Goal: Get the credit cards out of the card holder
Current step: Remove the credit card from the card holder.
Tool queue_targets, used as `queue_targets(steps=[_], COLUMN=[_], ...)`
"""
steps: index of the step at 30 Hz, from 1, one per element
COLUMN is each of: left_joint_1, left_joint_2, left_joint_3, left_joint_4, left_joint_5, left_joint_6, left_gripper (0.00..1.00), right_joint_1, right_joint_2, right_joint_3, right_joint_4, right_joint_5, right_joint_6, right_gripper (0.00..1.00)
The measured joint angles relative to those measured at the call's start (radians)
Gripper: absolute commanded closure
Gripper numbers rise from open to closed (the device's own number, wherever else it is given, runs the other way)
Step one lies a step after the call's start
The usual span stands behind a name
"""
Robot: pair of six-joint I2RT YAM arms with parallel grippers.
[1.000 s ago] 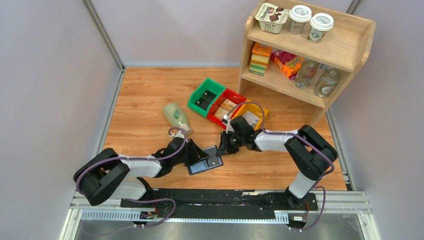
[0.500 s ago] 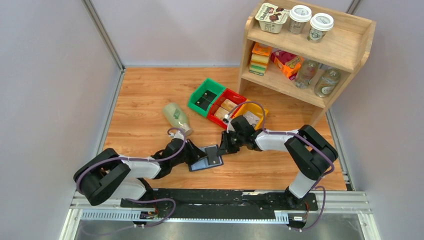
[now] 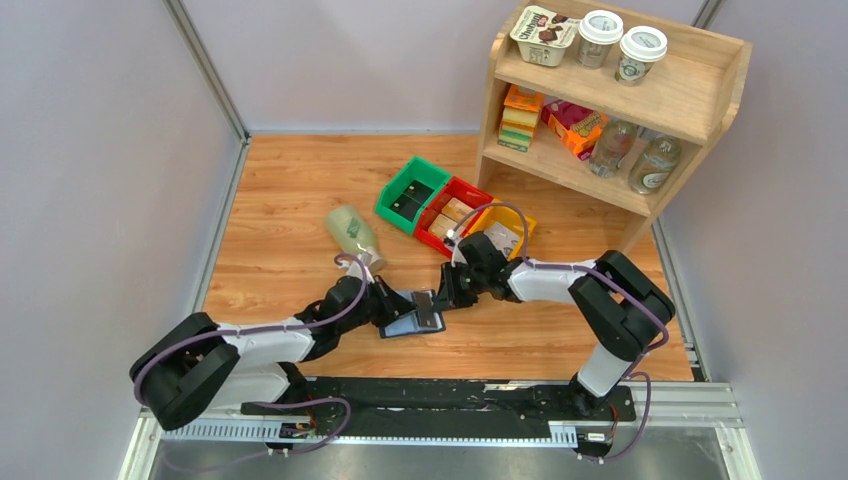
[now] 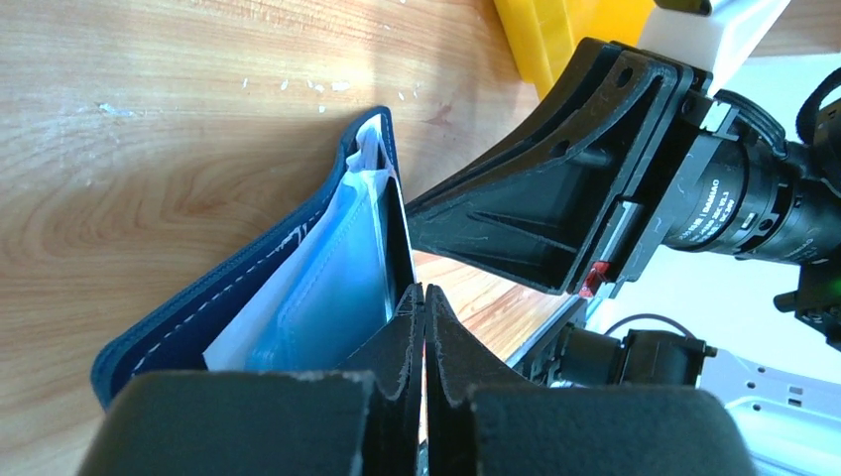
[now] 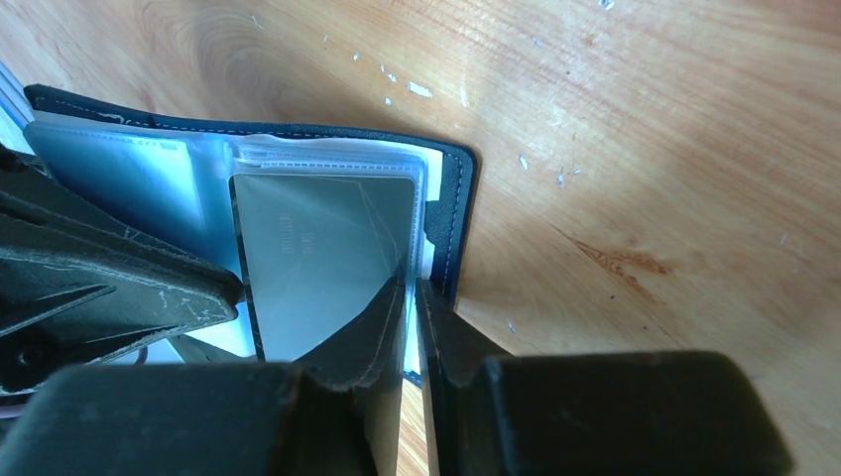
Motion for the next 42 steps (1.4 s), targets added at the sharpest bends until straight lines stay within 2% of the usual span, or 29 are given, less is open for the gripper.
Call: queue_targets(steps=[7,11,14,16,17,19,20,22,31,42], left_joint_1=[-0.010,-0.010,-0.010,-0.010,-0.010,-0.010,-0.010,-0.010,-0.010,-0.011], left_joint_2=[-0.188,-0.298,-0.352,-0.362,-0.360,-0.337,-0.321,-0.277,-0.168,-0.055], left_joint_3=[0.001,0.001,0.001,0.001,0.002,0.011,0.020,0.053,0.223,0.267], left_joint_4=[-0.172,-0.330,-0.426,-0.456,-0.468,-0.496,-0.511,-0.550,-0.760,-0.817], left_joint_5=[-0.020,-0.062,-0.081,-0.087,-0.087,-0.087,-0.086,-0.087,-0.129,-0.121], left_joint_6=[0.041,0.049,0.053,0.062,0.066,0.078,0.085,0.103,0.214,0.269], left_gripper=[1.00,1.00,0.87,0.83,0.82,0.73,0.66,0.63,0.61,0.63], right_joint_1=[0.024,0.026,0.026,0.026,0.026,0.026,0.026,0.026,0.026,0.036], right_joint_2=[-0.029,-0.032,-0.034,-0.041,-0.045,-0.055,-0.059,-0.066,-0.069,-0.014], right_joint_3=[0.010,0.016,0.020,0.026,0.030,0.042,0.050,0.069,0.105,0.107], right_joint_4=[-0.074,-0.097,-0.108,-0.130,-0.143,-0.167,-0.178,-0.192,-0.219,-0.219], right_joint_5=[0.035,0.041,0.042,0.048,0.053,0.062,0.066,0.075,0.093,0.093], right_joint_6=[-0.009,-0.009,-0.008,-0.010,-0.011,-0.012,-0.010,-0.010,0.004,0.012], right_gripper=[0.82,0.78,0.75,0.71,0.66,0.60,0.59,0.59,0.67,0.67])
